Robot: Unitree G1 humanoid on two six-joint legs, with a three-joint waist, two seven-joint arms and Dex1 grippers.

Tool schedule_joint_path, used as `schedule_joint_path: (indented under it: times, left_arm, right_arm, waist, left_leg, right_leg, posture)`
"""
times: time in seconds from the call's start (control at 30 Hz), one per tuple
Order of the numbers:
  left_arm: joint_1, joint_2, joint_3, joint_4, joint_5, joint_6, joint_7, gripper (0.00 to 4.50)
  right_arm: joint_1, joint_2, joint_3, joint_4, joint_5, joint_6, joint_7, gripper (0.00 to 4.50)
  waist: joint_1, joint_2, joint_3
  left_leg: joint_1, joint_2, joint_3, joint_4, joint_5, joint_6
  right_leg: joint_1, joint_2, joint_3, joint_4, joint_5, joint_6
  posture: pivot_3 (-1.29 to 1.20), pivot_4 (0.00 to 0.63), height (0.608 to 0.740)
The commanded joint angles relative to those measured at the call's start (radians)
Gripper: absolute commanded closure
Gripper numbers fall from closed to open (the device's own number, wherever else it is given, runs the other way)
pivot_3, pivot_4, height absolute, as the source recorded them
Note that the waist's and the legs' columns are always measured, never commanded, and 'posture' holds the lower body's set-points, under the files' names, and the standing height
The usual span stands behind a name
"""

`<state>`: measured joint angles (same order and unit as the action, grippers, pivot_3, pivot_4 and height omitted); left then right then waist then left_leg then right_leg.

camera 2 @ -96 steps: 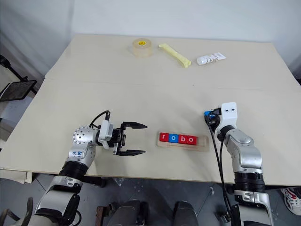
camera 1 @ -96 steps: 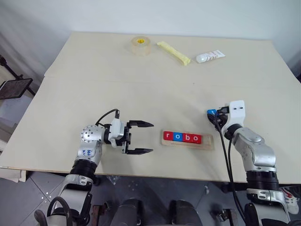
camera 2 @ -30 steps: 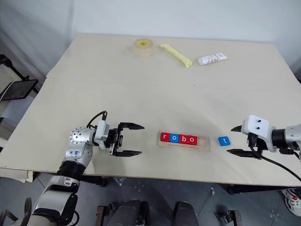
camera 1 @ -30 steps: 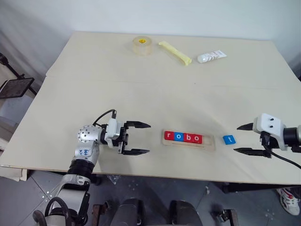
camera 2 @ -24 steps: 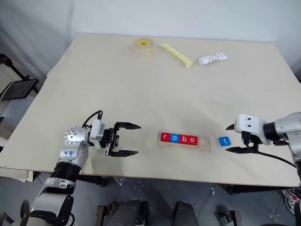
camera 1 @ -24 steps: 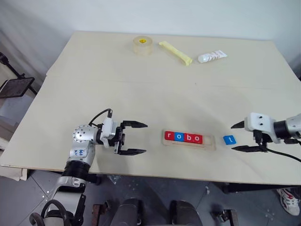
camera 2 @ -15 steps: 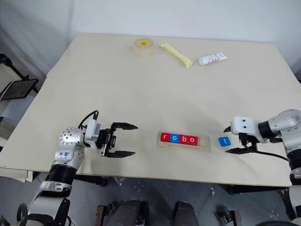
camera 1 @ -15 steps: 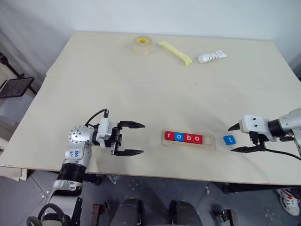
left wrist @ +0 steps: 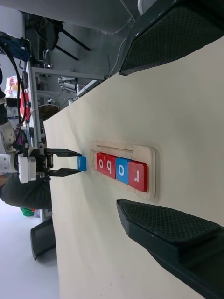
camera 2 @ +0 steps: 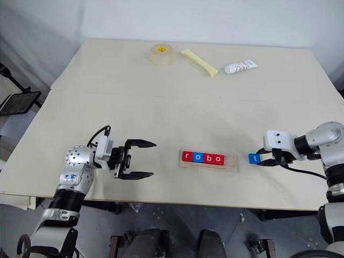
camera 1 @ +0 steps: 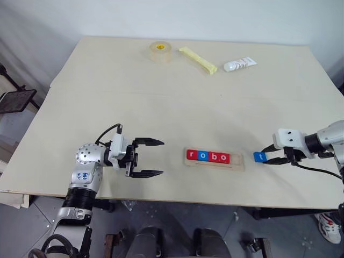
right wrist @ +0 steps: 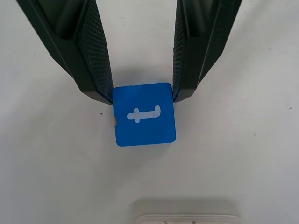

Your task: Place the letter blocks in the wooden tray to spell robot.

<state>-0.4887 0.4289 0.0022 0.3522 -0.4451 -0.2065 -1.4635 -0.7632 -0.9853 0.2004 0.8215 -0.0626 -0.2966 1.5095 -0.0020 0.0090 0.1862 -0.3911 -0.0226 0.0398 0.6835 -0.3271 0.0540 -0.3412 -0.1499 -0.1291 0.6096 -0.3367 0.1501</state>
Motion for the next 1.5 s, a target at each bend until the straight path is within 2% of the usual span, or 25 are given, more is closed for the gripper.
schedule_joint_path:
  times: [0.03,0.23,0.4,0.7,1.5]
  left_arm:
    - [-0.013,-0.01,0.001,-0.002,-0.002,-0.019,0.003,0.0]
    - [-0.038,-0.033,-0.01,0.038,0.008,-0.04,0.0,0.0]
    - [-0.05,-0.044,-0.014,0.059,0.011,-0.053,-0.009,0.0]
    - [-0.043,-0.049,-0.018,0.058,0.014,-0.066,-0.013,0.0]
    - [-0.009,-0.047,-0.019,0.025,0.015,-0.068,0.008,0.0]
  right_arm:
    - [0.006,-0.046,-0.045,-0.133,0.025,0.125,0.001,3.03]
    - [0.119,-0.062,-0.122,-0.532,0.116,0.479,-0.05,3.03]
    - [0.199,-0.061,-0.117,-0.735,0.127,0.62,-0.085,3.03]
    - [0.211,-0.033,-0.049,-0.797,0.079,0.681,-0.152,3.03]
    - [0.231,-0.009,-0.005,-0.873,0.115,0.76,-0.153,3.03]
  waist:
    - [0.0,0.001,0.0]
    - [0.005,0.001,0.0]
    - [0.008,0.001,0.0]
    - [0.006,0.001,0.0]
    - [0.005,0.001,0.0]
  left_leg:
    - [0.0,0.0,0.0,0.0,0.0,0.0]
    - [-0.001,0.0,-0.001,0.0,0.0,0.0]
    - [-0.001,0.0,-0.001,0.0,0.0,0.0]
    - [-0.001,-0.001,-0.001,0.0,0.0,0.0]
    - [-0.001,0.0,-0.001,0.0,0.0,0.0]
  right_leg:
    - [0.0,0.0,0.0,0.0,0.0,0.0]
    - [-0.001,0.0,-0.001,0.001,0.0,0.0]
    - [-0.001,0.0,0.0,0.001,0.0,0.0]
    - [-0.001,0.0,0.0,0.001,0.0,0.0]
    - [-0.001,0.0,0.0,0.001,0.0,0.0]
  posture:
    - [0.0,0.15,0.74]
    - [0.0,0.15,0.74]
    - [0.0,0.15,0.74]
    - [0.0,0.15,0.74]
    - [0.0,0.15,0.74]
